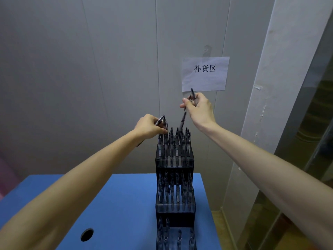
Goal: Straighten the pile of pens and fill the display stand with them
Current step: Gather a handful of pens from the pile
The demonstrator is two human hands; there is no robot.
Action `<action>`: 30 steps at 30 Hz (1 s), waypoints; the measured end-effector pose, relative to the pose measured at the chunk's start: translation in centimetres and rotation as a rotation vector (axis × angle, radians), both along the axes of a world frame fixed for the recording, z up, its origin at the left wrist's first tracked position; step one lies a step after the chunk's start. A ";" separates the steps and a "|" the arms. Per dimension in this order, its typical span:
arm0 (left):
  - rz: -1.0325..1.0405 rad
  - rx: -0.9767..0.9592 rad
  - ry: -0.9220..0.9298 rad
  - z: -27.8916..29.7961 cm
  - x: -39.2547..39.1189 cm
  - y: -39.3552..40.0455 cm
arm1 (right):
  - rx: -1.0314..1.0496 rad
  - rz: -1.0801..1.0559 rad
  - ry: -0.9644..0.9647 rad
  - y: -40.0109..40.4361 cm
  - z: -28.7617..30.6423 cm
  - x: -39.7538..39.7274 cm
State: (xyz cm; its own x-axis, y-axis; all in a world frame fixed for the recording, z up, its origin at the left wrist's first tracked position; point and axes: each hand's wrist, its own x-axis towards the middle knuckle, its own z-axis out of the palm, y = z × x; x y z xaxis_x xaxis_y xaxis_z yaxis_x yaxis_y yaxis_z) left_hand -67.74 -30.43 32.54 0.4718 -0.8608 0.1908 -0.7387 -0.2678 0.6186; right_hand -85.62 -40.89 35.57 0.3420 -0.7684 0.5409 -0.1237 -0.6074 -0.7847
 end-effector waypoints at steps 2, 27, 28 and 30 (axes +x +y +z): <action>-0.003 0.022 -0.001 0.0 -0.1 -0.1 | -0.009 0.014 -0.001 0.0 -0.1 0.5; -0.077 0.061 -0.067 0.3 1.3 -0.5 | 0.101 0.097 0.211 -1.0 -2.9 1.4; -0.080 0.053 -0.064 0.2 1.3 -0.5 | 0.103 0.100 0.210 -1.1 -3.0 1.3; -0.086 0.021 -0.051 0.2 1.3 -0.5 | 0.102 0.111 0.217 -1.2 -3.0 1.2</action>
State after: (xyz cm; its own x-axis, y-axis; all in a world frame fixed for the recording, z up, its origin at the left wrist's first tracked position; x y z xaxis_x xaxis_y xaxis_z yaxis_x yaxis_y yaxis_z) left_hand -66.46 -30.93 32.74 0.3860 -0.9017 0.1946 -0.7899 -0.2142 0.5746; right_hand -84.40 -42.13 32.62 0.5269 -0.7664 0.3675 -0.2325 -0.5458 -0.8050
